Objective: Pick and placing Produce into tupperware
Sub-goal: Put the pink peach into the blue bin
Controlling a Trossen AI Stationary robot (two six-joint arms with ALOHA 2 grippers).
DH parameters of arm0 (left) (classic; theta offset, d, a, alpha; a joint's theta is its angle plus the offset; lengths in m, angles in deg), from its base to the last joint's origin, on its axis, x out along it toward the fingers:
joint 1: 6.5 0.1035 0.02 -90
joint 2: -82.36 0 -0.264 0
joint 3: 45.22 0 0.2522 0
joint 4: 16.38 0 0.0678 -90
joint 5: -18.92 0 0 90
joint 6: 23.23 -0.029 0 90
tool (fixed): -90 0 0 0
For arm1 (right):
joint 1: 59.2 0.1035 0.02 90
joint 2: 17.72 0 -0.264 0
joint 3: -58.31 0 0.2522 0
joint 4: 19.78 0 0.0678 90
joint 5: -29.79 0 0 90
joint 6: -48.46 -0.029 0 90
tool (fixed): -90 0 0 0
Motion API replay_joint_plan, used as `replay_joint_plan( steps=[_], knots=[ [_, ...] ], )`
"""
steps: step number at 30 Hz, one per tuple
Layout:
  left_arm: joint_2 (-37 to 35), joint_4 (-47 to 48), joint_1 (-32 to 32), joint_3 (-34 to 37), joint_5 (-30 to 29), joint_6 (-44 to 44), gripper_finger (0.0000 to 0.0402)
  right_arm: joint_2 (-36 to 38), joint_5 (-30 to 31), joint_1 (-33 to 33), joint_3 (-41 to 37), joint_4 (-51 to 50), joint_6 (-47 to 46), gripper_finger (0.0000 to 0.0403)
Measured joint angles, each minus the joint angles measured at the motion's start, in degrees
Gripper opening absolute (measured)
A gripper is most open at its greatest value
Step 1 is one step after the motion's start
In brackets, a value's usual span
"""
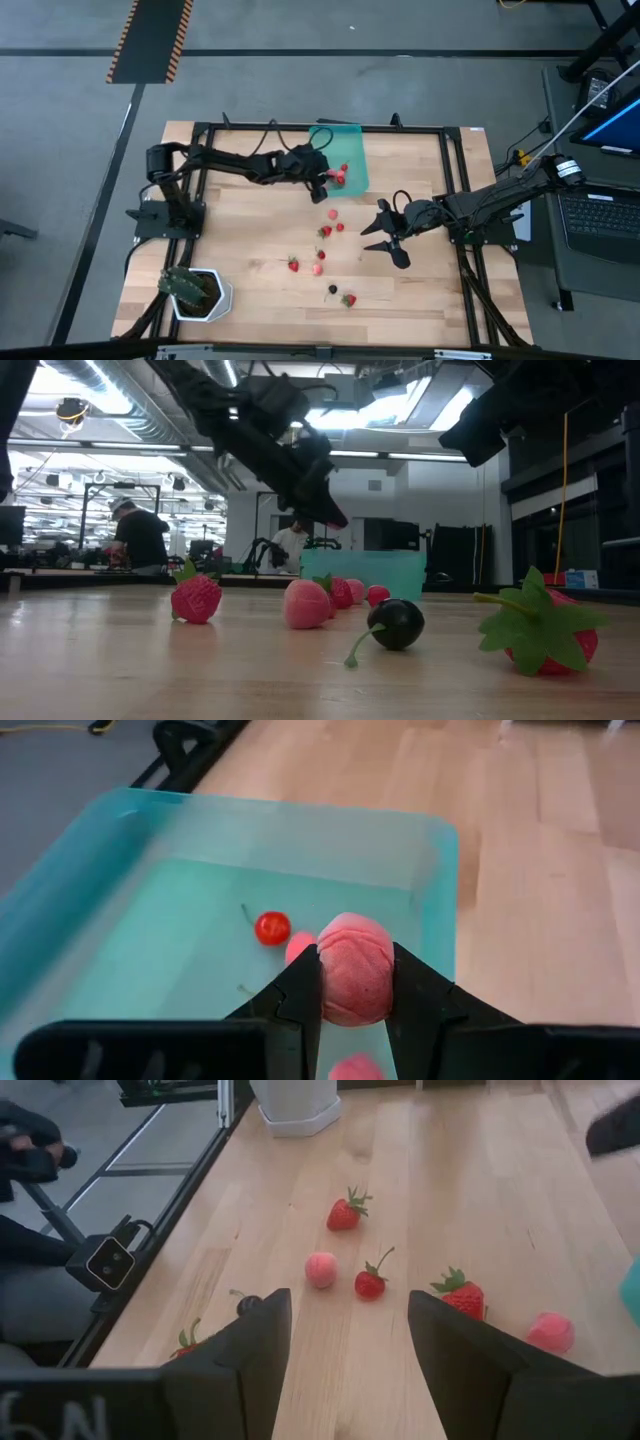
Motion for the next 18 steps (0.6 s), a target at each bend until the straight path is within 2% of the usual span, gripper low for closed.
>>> replay_joint_plan(
  steps=[6, 13, 18],
  knots=[
    [3.7, 6.2, 1.0, -5.6, 0.0, -0.6, 0.0075, -1.8, 0.0, 0.0, 0.0, 0.1, -1.5, 0.0204],
    [3.7, 12.8, 2.9, -6.2, 0.0, 0.8, 0.0074, -6.0, 0.0, 0.0, 0.0, 1.5, -1.4, 0.0204],
    [3.7, 13.7, 3.1, -6.2, 0.1, 0.8, 0.0074, -7.7, 0.0, 0.0, 0.0, 3.0, -1.2, 0.0204]
  ],
)
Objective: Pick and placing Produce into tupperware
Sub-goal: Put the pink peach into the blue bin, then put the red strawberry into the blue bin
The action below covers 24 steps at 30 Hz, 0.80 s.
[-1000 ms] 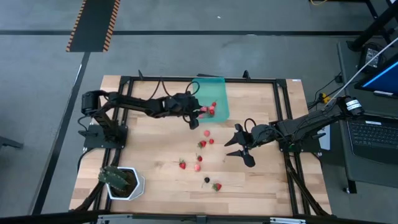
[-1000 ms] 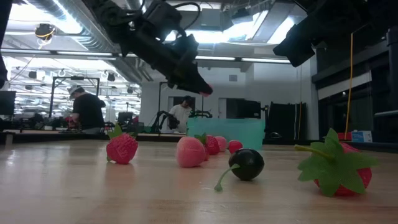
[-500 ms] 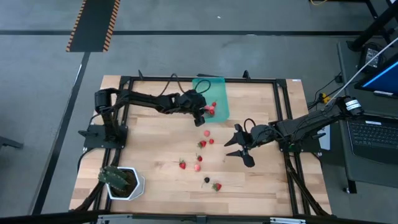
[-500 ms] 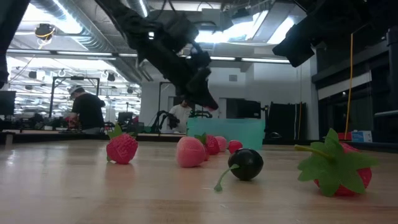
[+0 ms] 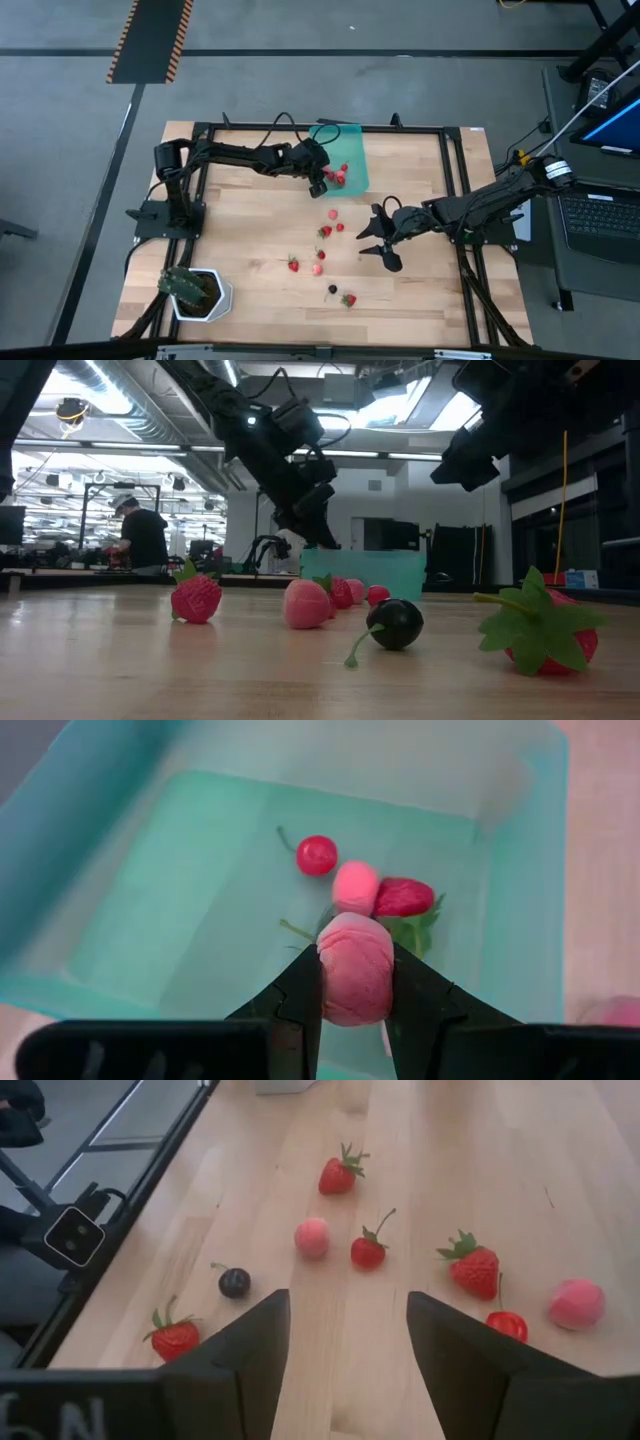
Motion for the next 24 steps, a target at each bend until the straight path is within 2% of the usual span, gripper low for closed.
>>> replay_joint_plan(
  steps=[6, 12, 17, 21, 24],
  knots=[
    [0.0, 0.5, 0.0, 0.0, -0.6, 0.4, 0.0078, -0.1, 0.0, 0.0, 0.0, 0.8, -0.2, 0.0204],
    [0.0, 0.5, -0.4, 0.0, -2.8, 0.0, 0.0144, -0.1, 0.0, 0.0, 0.0, 1.5, -0.2, 0.0204],
    [0.0, 0.5, -0.6, 0.0, -2.7, 0.0, 0.0158, -0.1, 0.0, 0.0, 0.0, 1.5, -0.1, 0.0204],
    [0.0, 0.4, -0.6, 0.0, -0.5, 0.0, 0.0159, -0.1, 0.0, 0.0, 0.0, 1.5, 0.0, 0.0204],
    [0.0, 0.1, -0.6, 0.0, 3.5, -0.4, 0.0158, -0.1, 0.0, 0.0, 0.0, 1.5, 0.2, 0.0204]
  ],
)
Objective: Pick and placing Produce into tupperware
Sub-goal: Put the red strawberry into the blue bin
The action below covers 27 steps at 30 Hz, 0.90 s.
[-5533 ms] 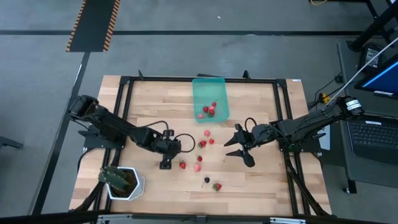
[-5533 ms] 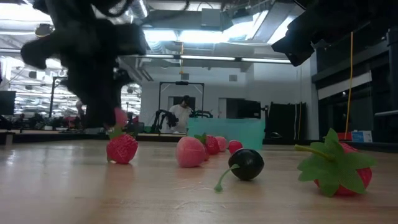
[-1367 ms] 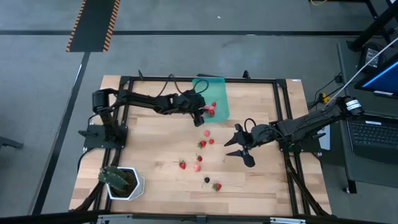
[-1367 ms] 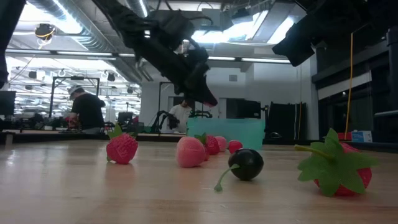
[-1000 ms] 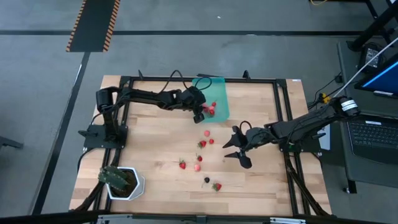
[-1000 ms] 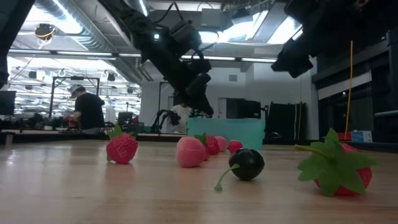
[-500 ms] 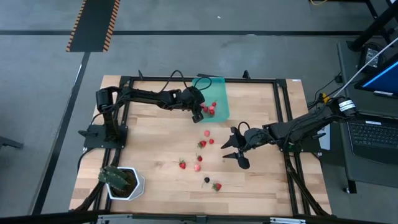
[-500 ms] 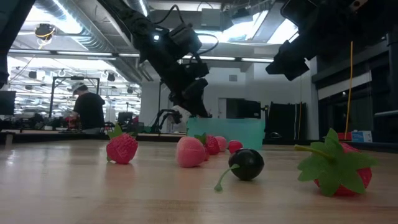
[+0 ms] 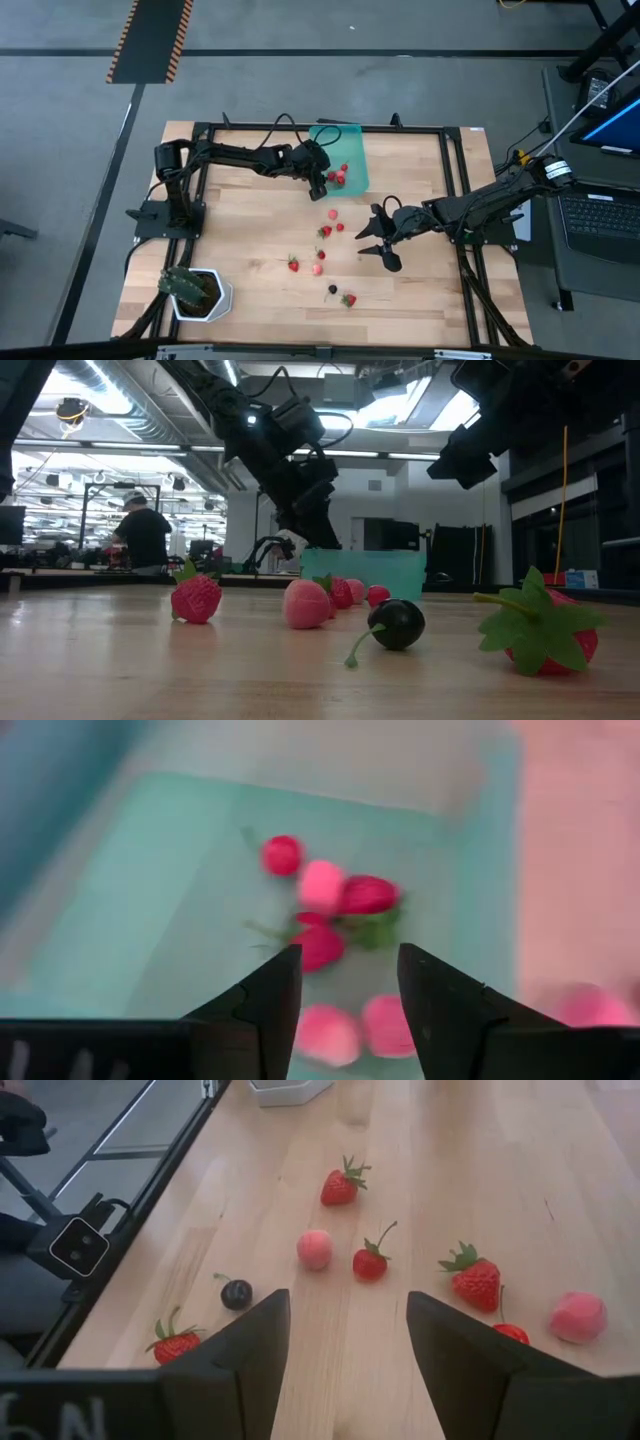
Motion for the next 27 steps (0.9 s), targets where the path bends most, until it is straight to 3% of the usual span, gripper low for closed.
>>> replay_joint_plan(
  steps=[8, 15, 27],
  knots=[
    [-1.8, -0.4, -1.9, 0.1, 4.4, -2.6, 0.0147, 0.0, 0.0, 0.0, 0.0, 0.6, 1.6, 0.0204],
    [-11.0, -0.4, -7.6, 2.9, 4.6, -2.8, 0.0153, 2.7, 0.0, 0.0, 0.0, 1.3, 4.3, 0.0204],
    [-32.5, -20.2, -16.8, 25.1, 4.0, -0.8, 0.0146, 8.0, 0.0, 0.0, 0.0, -0.9, 4.0, 0.0204]
  ],
)
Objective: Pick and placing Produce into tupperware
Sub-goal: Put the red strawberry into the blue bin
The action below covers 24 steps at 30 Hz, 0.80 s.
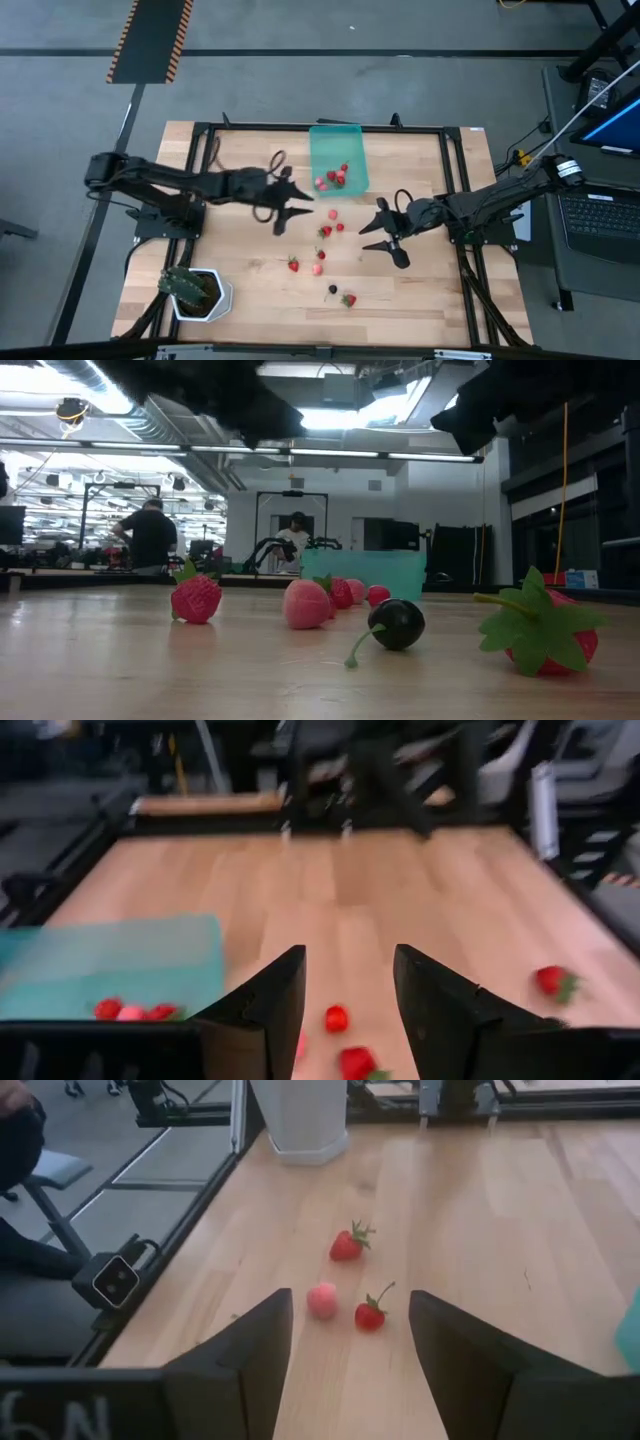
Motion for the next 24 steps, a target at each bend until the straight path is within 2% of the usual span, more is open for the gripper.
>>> replay_joint_plan(
  steps=[5, 10, 20, 24],
  knots=[
    [-6.8, -5.3, -3.6, 6.6, 0.0, -0.2, 0.0151, 0.0, -0.1, 0.0, 0.0, -0.8, -2.9, 0.0204],
    [-10.3, -4.9, -6.5, 10.5, 0.3, -0.2, 0.015, 0.0, -0.1, 0.0, 0.0, 0.2, -5.9, 0.0204],
    [-11.3, -9.1, -9.8, 14.2, 0.4, -1.1, 0.0133, 0.0, 0.0, -0.1, 1.8, 0.5, -6.4, 0.0204],
    [-11.3, -9.1, -10.5, 14.2, 0.3, -1.7, 0.0125, 0.0, 0.2, 0.4, 5.6, -8.0, -7.5, 0.0204]
  ],
)
